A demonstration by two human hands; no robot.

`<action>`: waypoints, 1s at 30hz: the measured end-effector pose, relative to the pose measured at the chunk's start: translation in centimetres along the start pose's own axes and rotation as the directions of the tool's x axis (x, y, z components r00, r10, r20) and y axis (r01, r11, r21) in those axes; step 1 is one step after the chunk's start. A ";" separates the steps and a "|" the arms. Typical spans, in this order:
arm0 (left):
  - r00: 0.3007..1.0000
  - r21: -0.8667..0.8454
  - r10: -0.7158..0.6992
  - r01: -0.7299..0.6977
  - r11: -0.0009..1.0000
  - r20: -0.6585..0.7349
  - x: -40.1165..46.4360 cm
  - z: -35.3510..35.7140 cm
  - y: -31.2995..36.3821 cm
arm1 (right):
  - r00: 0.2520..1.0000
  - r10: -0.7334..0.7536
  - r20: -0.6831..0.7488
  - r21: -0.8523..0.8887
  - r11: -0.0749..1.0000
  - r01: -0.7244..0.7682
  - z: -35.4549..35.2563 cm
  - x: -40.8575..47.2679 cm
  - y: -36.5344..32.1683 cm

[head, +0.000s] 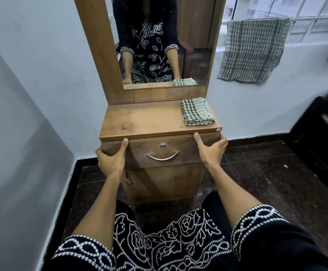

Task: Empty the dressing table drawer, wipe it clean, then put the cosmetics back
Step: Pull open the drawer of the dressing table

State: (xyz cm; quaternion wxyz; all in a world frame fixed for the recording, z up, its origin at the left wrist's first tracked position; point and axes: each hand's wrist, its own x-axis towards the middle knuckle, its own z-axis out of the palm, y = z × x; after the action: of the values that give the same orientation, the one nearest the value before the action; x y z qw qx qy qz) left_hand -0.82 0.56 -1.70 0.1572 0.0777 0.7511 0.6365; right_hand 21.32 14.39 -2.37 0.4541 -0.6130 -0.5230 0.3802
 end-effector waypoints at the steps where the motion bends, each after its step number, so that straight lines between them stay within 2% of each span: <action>1: 1.000 0.000 -0.003 0.003 1.000 -0.005 -0.1 -0.1 0.0 | 1.000 0.008 -0.007 0.014 1.000 -0.008 -0.2 -0.1 0.0; 11: 0.999 -0.058 -0.008 0.006 0.998 -0.035 -3.0 -2.2 -0.8 | 0.999 0.026 -0.045 0.062 0.998 -0.023 -1.7 -2.0 1.2; 19: 0.999 -0.039 0.013 -0.014 0.999 -0.035 -5.1 -4.0 -1.6 | 0.996 0.054 -0.068 0.128 0.991 -0.045 -2.6 -4.3 2.1; 30: 0.997 -0.015 0.080 -0.080 0.997 -0.007 -7.4 -6.9 -3.0 | 1.000 0.021 -0.014 0.069 0.997 -0.020 -5.9 -7.1 3.3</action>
State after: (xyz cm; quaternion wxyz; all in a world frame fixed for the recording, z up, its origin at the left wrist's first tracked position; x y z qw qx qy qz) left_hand 4.07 -8.72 -2.62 0.1296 0.1045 0.7429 0.6483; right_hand 26.66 6.33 -3.81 0.4747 -0.6052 -0.4998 0.3982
